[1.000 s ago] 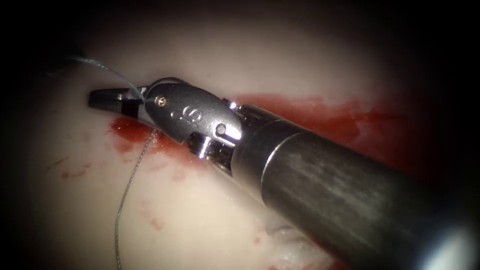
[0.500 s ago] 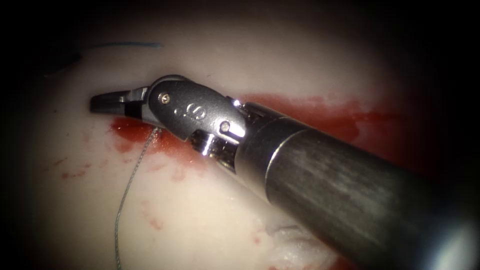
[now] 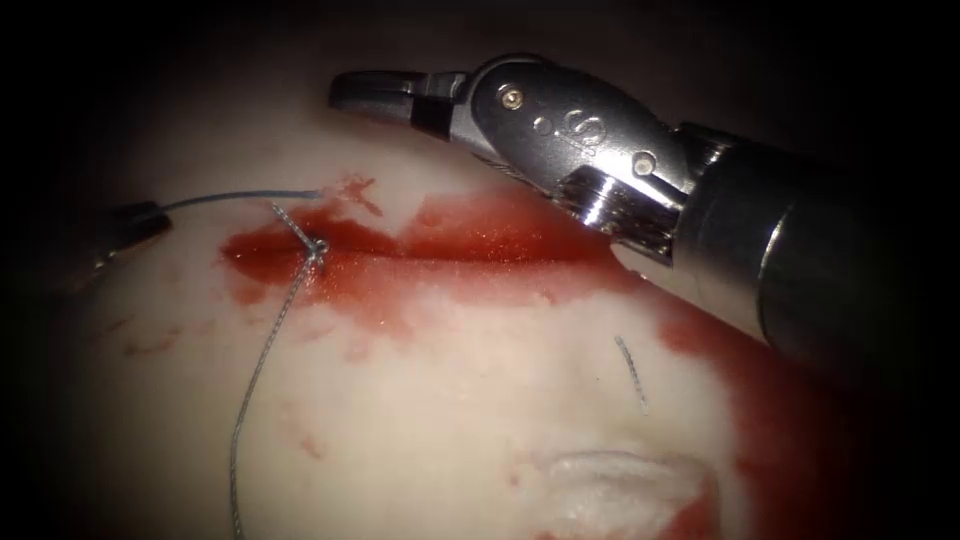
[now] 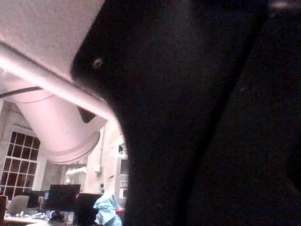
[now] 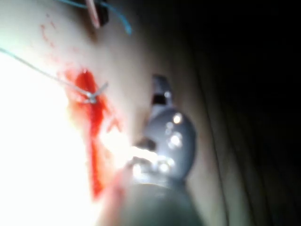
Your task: Wound Closure
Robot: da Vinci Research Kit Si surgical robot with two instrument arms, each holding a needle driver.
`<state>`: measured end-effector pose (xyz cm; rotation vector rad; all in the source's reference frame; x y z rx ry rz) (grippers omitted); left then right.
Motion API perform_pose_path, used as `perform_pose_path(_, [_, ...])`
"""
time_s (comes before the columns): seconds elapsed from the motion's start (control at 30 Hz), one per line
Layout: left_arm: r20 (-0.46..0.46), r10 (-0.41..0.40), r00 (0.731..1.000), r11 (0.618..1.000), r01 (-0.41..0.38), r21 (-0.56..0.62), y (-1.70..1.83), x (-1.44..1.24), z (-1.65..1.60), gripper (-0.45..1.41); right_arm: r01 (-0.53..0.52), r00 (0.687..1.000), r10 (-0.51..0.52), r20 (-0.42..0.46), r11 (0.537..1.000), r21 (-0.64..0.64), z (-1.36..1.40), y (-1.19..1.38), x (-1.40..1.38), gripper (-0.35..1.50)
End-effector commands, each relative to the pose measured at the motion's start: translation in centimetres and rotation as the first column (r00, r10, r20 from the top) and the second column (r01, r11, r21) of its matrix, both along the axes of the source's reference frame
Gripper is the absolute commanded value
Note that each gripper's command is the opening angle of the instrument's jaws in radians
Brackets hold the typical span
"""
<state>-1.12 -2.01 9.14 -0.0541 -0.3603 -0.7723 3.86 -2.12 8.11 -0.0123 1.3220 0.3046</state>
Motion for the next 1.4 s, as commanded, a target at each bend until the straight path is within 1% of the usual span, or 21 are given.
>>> perform_pose_path(0.03, [0.006,-0.003,1.0,1.0,0.003,0.001,0.11,-0.1,-0.04,-0.45,-0.014,1.0,0.014,-0.004,1.0,0.02,0.04,0.12,-0.07,-0.35])
perform_pose_path(0.07, [0.004,-0.005,1.0,1.0,0.005,0.006,0.1,-0.14,-0.04,-0.45,-0.02,1.0,0.021,-0.008,0.999,0.04,0.05,0.1,-0.14,-0.16])
perform_pose_path(0.13, [0.008,-0.012,1.0,1.0,0.012,0.022,0.09,-0.22,-0.02,-0.45,-0.028,1.0,0.029,-0.011,0.997,0.068,0.08,0.05,-0.24,-0.15])
perform_pose_path(0.23, [-0.007,0.013,1.0,1.0,-0.013,0.022,0.09,-0.29,0.03,-0.45,-0.042,0.999,0.042,-0.005,0.994,0.104,0.11,-0.05,-0.35,-0.15])
perform_pose_path(0.33, [-0.016,0.029,0.999,0.999,-0.029,0.022,0.06,-0.3,0.12,-0.45,-0.043,0.999,0.041,0.017,0.991,0.126,0.12,-0.11,-0.38,0.07])
perform_pose_path(0.37, [-0.018,0.03,0.999,0.999,-0.03,0.021,0.05,-0.3,0.15,-0.33,-0.042,0.999,0.04,0.02,0.991,0.126,0.12,-0.12,-0.37,0.12])
perform_pose_path(0.4, [-0.022,0.031,0.999,0.999,-0.031,0.022,0.04,-0.3,0.18,0.0,-0.047,0.999,0.045,0.019,0.989,0.137,0.11,-0.13,-0.35,0.2])
perform_pose_path(0.47, [-0.023,0.043,0.999,0.999,-0.042,0.016,0.04,-0.31,0.22,0.86,-0.057,0.998,0.055,0.018,0.986,0.159,0.1,-0.15,-0.31,0.47])
perform_pose_path(0.5, [-0.029,0.059,0.998,0.998,-0.059,0.011,0.04,-0.31,0.22,1.11,-0.063,0.998,0.061,0.018,0.983,0.17,0.1,-0.16,-0.29,0.61])
perform_pose_path(0.53, [-0.029,0.067,0.997,0.998,-0.067,0.01,0.05,-0.3,0.22,1.25,-0.066,0.998,0.064,0.018,0.982,0.175,0.09,-0.17,-0.27,0.71])
perform_pose_path(0.6, [-0.008,0.078,0.997,0.997,-0.078,0.014,0.03,-0.28,0.2,1.28,-0.074,0.997,0.072,0.017,0.979,0.191,0.07,-0.21,-0.24,0.76])
perform_pose_path(0.77, [0.057,0.108,0.993,0.993,-0.11,0.039,-0.04,-0.23,0.12,1.31,-0.089,0.996,0.088,0.014,0.969,0.229,0.04,-0.28,-0.18,0.67])
perform_pose_path(0.83, [0.101,0.075,0.992,0.994,-0.082,0.065,-0.07,-0.21,0.08,1.33,-0.092,0.996,0.091,0.015,0.968,0.234,0.04,-0.29,-0.16,0.73])
perform_pose_path(0.9, [0.12,0.05,0.992,0.993,-0.061,0.098,-0.11,-0.21,0.03,1.31,-0.096,0.995,0.096,0.014,0.965,0.245,0.03,-0.3,-0.15,0.78])
perform_pose_path(1.03, [0.138,0.026,0.99,0.983,-0.05,0.177,-0.15,-0.22,-0.1,1.28,-0.101,0.995,0.102,0.012,0.96,0.261,0.02,-0.32,-0.14,0.78])
perform_pose_path(1.13, [0.159,0.042,0.986,0.98,-0.071,0.185,-0.13,-0.25,-0.21,1.28,-0.101,0.995,0.102,0.012,0.96,0.261,0.02,-0.32,-0.14,0.86])
perform_pose_path(1.23, [0.2,0.06,0.978,0.984,-0.091,0.153,-0.13,-0.28,-0.28,1.25,-0.109,0.994,0.112,0.006,0.946,0.305,0.01,-0.34,-0.14,0.88])
perform_pose_path(1.3, [0.223,0.015,0.975,0.981,-0.057,0.184,-0.16,-0.29,-0.3,1.2,-0.117,0.992,0.123,0.003,0.934,0.336,-0.01,-0.38,-0.13,0.88])
perform_pose_path(1.33, [0.233,-0.011,0.972,0.979,-0.036,0.199,-0.17,-0.3,-0.31,1.2,-0.121,0.992,0.128,0.004,0.928,0.352,-0.03,-0.41,-0.12,0.79])
perform_pose_path(1.37, [0.236,-0.072,0.969,0.968,0.01,0.251,-0.2,-0.3,-0.3,1.2,-0.124,0.991,0.132,0.003,0.924,0.362,-0.04,-0.43,-0.11,0.76])
perform_pose_path(1.4, [0.237,-0.104,0.966,0.954,0.03,0.297,-0.23,-0.31,-0.28,1.18,-0.129,0.991,0.137,0.004,0.919,0.372,-0.05,-0.46,-0.08,0.76])
